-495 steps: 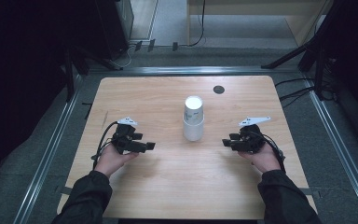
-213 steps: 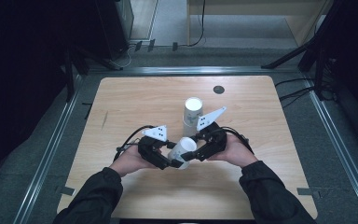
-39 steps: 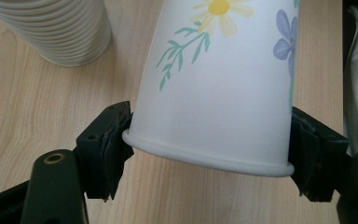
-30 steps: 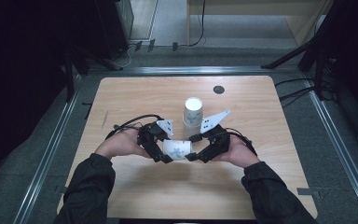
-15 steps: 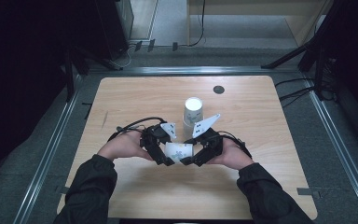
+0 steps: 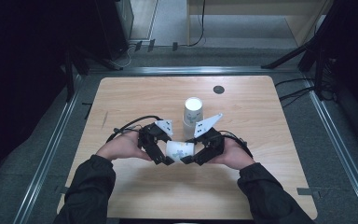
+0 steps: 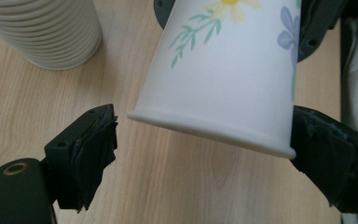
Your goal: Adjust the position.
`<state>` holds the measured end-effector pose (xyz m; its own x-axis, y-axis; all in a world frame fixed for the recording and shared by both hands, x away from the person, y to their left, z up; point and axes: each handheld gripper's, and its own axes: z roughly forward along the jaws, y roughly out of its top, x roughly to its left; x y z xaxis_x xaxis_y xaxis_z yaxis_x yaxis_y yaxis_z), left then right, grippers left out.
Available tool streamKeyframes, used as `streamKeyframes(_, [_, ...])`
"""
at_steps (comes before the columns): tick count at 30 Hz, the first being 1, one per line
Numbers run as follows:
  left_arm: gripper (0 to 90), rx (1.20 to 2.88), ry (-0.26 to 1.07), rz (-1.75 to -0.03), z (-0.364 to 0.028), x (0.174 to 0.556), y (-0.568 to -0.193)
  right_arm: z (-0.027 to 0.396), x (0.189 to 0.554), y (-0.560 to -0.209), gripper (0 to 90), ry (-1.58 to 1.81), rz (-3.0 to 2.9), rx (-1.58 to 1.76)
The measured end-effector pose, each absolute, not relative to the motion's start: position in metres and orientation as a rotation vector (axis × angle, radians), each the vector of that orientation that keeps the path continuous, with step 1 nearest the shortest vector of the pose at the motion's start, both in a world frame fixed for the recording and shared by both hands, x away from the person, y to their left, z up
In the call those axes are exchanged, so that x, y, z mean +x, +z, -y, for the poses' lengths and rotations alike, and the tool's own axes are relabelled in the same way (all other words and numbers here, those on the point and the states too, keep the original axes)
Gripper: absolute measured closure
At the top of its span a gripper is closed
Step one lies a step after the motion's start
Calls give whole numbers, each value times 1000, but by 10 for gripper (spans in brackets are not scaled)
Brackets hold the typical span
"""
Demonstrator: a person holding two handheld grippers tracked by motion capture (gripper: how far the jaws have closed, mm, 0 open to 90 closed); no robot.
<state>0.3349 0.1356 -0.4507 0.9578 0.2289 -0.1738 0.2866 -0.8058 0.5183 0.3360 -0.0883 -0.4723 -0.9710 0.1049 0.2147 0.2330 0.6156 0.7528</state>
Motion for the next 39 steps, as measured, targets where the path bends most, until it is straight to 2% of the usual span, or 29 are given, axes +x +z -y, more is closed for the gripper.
streamKeyframes(16, [107, 2311, -190, -470, -166, 331, -452, 104, 338, -462, 339, -1397, 2640, -296])
streamKeyframes(27, [109, 2228, -237, -472, -161, 328, -461, 106, 338, -461, 338, -1422, 2609, -289])
streamKeyframes(39, [173, 2176, -258, -418, -154, 328, -464, 103, 337, -464, 338, -1419, 2570, -263])
